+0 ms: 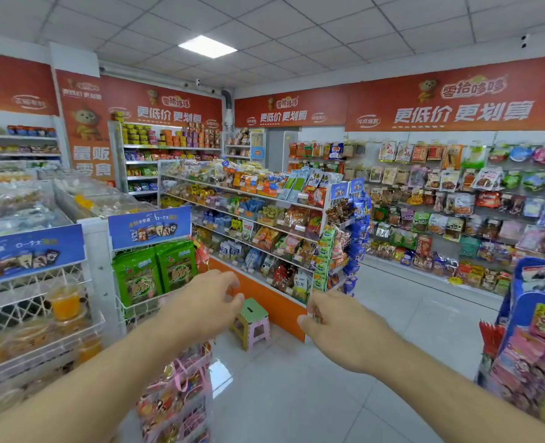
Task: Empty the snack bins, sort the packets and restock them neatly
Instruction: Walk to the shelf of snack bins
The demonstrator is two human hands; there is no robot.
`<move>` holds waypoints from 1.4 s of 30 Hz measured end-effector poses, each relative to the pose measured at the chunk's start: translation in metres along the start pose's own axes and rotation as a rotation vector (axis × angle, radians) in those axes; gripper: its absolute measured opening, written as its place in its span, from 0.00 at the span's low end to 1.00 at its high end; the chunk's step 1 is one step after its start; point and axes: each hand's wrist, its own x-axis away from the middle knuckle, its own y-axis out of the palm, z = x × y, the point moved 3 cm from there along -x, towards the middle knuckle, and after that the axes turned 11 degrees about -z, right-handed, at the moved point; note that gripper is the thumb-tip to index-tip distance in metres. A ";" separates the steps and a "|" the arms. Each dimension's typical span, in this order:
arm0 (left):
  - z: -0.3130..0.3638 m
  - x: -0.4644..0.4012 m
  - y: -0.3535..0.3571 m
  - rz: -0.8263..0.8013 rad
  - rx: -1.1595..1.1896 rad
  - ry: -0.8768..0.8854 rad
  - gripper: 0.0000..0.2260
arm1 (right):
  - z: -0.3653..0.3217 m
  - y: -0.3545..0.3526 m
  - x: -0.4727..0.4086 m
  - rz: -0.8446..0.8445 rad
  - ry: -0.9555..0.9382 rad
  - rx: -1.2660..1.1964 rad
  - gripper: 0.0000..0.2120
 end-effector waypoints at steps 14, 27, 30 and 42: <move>-0.086 -0.174 0.033 -0.102 -0.044 0.070 0.16 | 0.017 0.008 -0.174 -0.036 0.115 -0.013 0.13; -0.063 -0.386 0.101 -0.193 -0.053 -0.035 0.16 | 0.173 -0.007 -0.357 -0.158 0.064 -0.025 0.12; -0.056 -0.432 0.107 -0.191 -0.036 -0.059 0.15 | 0.204 -0.019 -0.402 -0.179 0.030 -0.007 0.13; -0.107 -0.637 0.151 -0.191 -0.006 -0.086 0.12 | 0.274 -0.025 -0.603 -0.223 -0.008 -0.021 0.15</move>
